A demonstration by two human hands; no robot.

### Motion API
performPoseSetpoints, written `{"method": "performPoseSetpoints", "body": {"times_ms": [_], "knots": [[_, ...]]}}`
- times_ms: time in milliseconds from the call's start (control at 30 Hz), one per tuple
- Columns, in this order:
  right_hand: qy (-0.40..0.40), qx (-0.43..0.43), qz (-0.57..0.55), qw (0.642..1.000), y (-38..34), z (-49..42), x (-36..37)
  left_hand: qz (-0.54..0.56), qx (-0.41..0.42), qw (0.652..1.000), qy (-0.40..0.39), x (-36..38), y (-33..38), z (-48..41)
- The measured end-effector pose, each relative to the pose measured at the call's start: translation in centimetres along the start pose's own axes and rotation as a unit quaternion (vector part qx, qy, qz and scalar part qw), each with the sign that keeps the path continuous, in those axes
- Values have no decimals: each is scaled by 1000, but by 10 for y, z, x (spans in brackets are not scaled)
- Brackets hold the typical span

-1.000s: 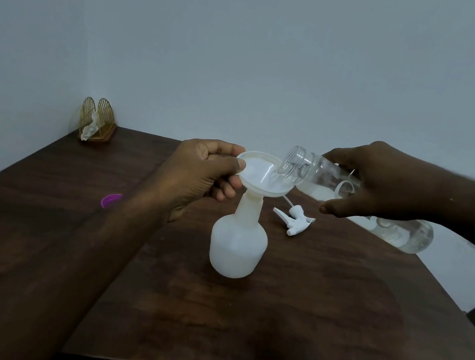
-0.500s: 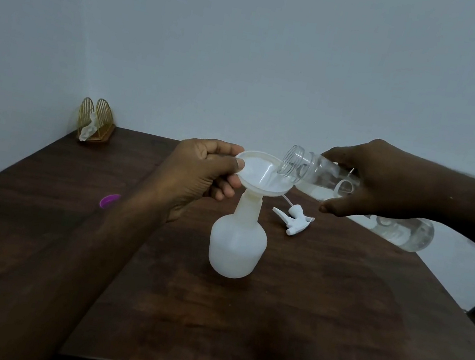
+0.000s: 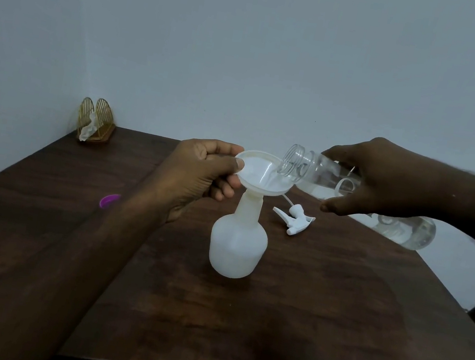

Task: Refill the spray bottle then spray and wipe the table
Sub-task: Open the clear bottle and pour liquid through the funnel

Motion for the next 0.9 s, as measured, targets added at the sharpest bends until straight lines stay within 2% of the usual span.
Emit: {"method": "performPoseSetpoints", "body": {"times_ms": [900], "knots": [[-9,18,21,1000,-2,-1,-3,-10,0,1000,4,-1,-3,-3]]}}
Point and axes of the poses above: each hand's wrist, its own z-axis away from the middle knuckle, its own x-axis out of the palm, y = z × x, the point moved 6 cm from there along -z, towards the middle knuckle, and after that the axes turned 4 degrees about -z, right-handed, at the moved point
